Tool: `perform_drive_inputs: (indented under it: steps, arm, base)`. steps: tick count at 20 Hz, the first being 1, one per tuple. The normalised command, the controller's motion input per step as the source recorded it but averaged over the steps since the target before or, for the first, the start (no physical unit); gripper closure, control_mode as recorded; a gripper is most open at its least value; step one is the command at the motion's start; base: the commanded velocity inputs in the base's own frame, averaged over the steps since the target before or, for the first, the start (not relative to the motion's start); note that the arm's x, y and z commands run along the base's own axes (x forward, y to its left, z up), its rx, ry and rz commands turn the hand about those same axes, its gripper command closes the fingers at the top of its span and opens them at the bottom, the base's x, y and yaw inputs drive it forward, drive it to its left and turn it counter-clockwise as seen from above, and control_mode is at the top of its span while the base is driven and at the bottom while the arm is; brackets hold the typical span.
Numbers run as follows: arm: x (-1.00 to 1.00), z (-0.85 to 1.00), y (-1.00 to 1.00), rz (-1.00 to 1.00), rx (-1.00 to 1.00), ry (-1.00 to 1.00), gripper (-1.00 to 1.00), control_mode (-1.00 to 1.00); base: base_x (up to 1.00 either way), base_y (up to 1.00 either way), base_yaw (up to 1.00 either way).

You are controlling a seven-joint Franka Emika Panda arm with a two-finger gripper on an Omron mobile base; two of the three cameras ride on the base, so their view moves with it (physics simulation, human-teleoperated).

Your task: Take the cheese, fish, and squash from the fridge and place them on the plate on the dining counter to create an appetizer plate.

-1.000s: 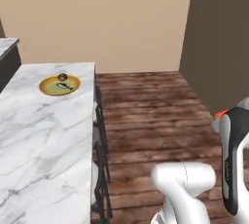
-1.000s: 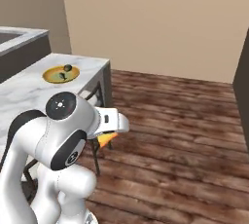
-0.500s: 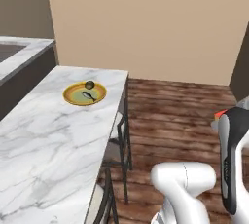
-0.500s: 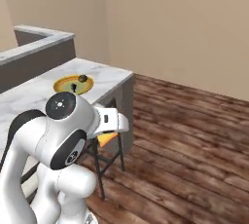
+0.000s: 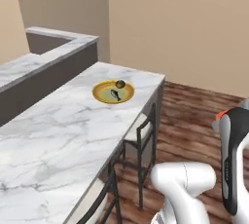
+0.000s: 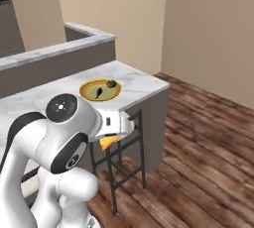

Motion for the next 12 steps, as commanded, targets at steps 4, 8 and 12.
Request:
perform_drive_inputs:
  steps: [4,8,12]
  arm:
    - [0.0,0.0,0.0,0.0,0.0,0.0,1.0,1.0]
    - [0.0,0.0,0.0,0.0,0.0,0.0,1.0,1.0]
    - [0.0,0.0,0.0,0.0,0.0,0.0,1.0,1.0]
  base:
    - [0.82,-0.39,0.5]
    - [0.79,-0.49,0.5]
    - [0.78,-0.58,0.49]
